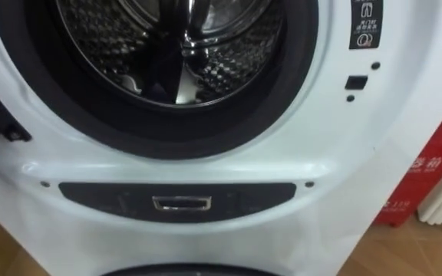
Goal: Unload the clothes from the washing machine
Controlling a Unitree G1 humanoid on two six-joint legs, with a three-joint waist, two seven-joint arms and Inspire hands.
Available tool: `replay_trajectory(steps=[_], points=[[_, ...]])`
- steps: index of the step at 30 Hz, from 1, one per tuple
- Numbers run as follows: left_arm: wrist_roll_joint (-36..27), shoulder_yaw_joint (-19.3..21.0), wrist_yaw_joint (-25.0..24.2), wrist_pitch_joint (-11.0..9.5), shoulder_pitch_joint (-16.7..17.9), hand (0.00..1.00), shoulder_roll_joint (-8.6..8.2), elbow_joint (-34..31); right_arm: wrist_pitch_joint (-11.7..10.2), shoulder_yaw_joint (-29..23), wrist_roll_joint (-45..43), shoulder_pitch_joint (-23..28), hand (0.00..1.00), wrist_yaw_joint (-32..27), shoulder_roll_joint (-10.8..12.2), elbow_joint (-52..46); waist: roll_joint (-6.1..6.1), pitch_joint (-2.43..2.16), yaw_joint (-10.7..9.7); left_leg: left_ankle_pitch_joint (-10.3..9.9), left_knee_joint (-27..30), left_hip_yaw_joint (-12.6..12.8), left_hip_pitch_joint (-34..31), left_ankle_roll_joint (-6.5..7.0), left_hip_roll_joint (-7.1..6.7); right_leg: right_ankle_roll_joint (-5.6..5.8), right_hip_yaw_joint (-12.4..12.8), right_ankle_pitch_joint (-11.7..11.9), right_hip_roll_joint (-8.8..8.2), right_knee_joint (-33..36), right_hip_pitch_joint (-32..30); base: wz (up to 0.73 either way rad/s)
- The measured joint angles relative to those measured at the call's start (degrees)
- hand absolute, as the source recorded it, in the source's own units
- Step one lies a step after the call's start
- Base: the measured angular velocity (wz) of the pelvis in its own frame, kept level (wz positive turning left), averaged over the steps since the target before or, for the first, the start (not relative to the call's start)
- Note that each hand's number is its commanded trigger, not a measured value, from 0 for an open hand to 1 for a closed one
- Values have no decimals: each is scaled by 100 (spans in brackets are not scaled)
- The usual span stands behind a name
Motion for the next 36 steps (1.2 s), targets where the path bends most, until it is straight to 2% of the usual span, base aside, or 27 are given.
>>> replay_trajectory(steps=[8, 10, 12, 15, 16, 17, 18, 19, 20, 21, 22, 23, 24, 26, 27, 28, 29, 30, 31, 32, 33, 34, 35, 36], points=[[173, 56, 181, 82, -67, 0, -126, -9, -21, 159, -143, 10, 0, 34, -6, -12, -30, 8, 97, -1, 58, 21, -11, -3, 14, -8, 21, 14, 13, 6, 4, -1], [195, 57, 178, 87, -92, 0, -153, -16, -24, 169, -147, 11, 0, 66, 5, -9, -48, 20, 103, -87, 411, 18, -147, -77, 36, -14, 21, 11, 14, 29, 21, -5], [207, 66, 171, 92, -108, 0, -152, -19, -24, 173, -197, 1, 0, 64, 2, -3, -36, 30, 131, -234, 970, 48, -407, -126, 119, -66, 18, -21, 92, 199, -67, -11], [263, 78, 150, 161, -131, 0, -120, -45, -24, 137, -317, -45, 0, 67, -1, -10, -26, 40, 141, -314, 2153, 14, -994, -217, 292, -178, 18, -14, 222, 365, -143, -14], [281, 122, 132, 231, -133, 0, -131, -180, -28, 122, -408, -57, 0, 88, -15, -1, -10, 34, 100, -307, 2714, -27, -1331, -232, 343, -248, -25, -31, 243, 324, -213, -5], [291, 174, 86, 244, -167, 0, -151, -292, -36, 37, -524, -108, 0, 128, -40, -12, 26, 31, 98, -281, 3128, -93, -1600, -274, 455, -314, -55, 17, 328, 341, -306, 0], [286, 190, 66, 244, -180, 0, -151, -341, -47, 32, -543, -110, 0, 129, -52, -12, 25, 39, 95, -248, 3326, -87, -1694, -325, 522, -347, -60, 19, 342, 369, -347, -16], [226, 186, 37, 245, -185, 0, -152, -414, -62, 29, -642, -108, 0, 120, -90, -29, 29, 76, 95, -125, 4032, -63, -1861, -437, 706, -421, -65, 13, 413, 465, -396, -22], [207, 187, 32, 249, -186, 0, -150, -406, -66, 29, -699, -124, 0, 109, -98, -62, 77, 75, 94, -79, 4441, -57, -1859, -458, 812, -450, -41, -4, 459, 511, -396, -18], [177, 188, 28, 251, -236, 0, -144, -407, -73, 32, -721, -61, 0, 100, -102, -173, 147, 54, 33, -9, 5049, -98, -1742, -521, 1010, -477, -84, -18, 528, 572, -393, 0], [177, 165, 29, 239, -316, 0, -121, -405, -79, 30, -716, -54, 0, 120, -102, -222, 111, 53, -44, 64, 5150, -104, -1451, -640, 1135, -499, -94, -32, 535, 700, -456, 13], [175, 141, 13, 228, -426, 0, -116, -408, -108, 18, -717, -53, 0, 117, -107, -259, 134, 54, -105, 110, 5016, -224, -1152, -738, 1199, -497, -144, -29, 539, 781, -560, 16], [175, 101, 1, 223, -481, 0, -116, -407, -129, 8, -723, -54, 0, 115, -109, -266, 153, 60, -138, 120, 4900, -285, -1024, -781, 1216, -497, -190, -29, 540, 842, -622, 25], [186, -14, -97, 135, -603, 0, -119, -406, -192, -80, -712, -57, 0, 114, -117, -272, 238, 72, -204, 48, 4252, -433, -570, -908, 1278, -479, -307, -13, 546, 1061, -846, 22], [186, -90, -142, 68, -701, 0, -143, -414, -212, -98, -725, -91, 0, 107, -145, -281, 295, 81, -204, -102, 3586, -443, -257, -1026, 1315, -463, -347, -1, 546, 1233, -1069, 8], [182, -198, -209, 58, -818, 0, -144, -412, -214, -99, -736, -156, 0, 84, -160, -278, 355, 78, -209, -542, 2942, -464, -7, -1073, 1317, -435, -396, 45, 539, 1351, -1331, 3], [182, -277, -215, 36, -921, 0, -143, -417, -212, -135, -739, -198, 0, 39, -149, -298, 383, 76, -218, -877, 2351, -460, 163, -1034, 1313, -414, -454, 144, 516, 1411, -1534, 7], [182, -317, -215, 16, -963, 0, -144, -416, -207, -141, -748, -212, 0, 30, -142, -329, 381, 77, -215, -1013, 2041, -457, 242, -1027, 1315, -395, -485, 214, 504, 1418, -1632, 5], [184, -430, -219, -28, -1010, 0, -144, -414, -208, -150, -743, -209, 0, -7, -124, -378, 377, 78, -180, -1192, 1415, -421, 396, -945, 1302, -364, -497, 389, 494, 1419, -1819, 0], [185, -506, -242, -57, -1020, 0, -145, -411, -209, -247, -747, -223, 0, -7, -90, -390, 372, 70, -170, -1281, 961, -373, 435, -812, 1229, -311, -505, 599, 476, 1378, -1983, -4], [175, -512, -270, -55, -1015, 0, -144, -399, -202, -331, -729, -230, 0, -4, -62, -388, 345, 71, -161, -1319, 860, -350, 391, -732, 1176, -271, -497, 705, 435, 1343, -2037, -12], [179, -511, -334, -39, -966, 0, -140, -375, -165, -355, -706, -200, 0, -1, -30, -372, 262, 40, -142, -1259, 900, -298, 230, -534, 1012, -191, -447, 976, 322, 1152, -2066, -13], [173, -523, -351, -37, -889, 0, -148, -375, -135, -352, -692, -153, 0, 7, -34, -383, 249, 27, -145, -1220, 969, -272, 147, -484, 950, -149, -447, 1156, 281, 991, -2047, -19], [67, -547, -372, -31, -756, 0, -151, -374, -112, -306, -646, -110, 0, 1, -42, -401, 187, -11, -135, -1129, 997, -250, 77, -375, 800, -94, -440, 1468, 170, 641, -1943, -15]])
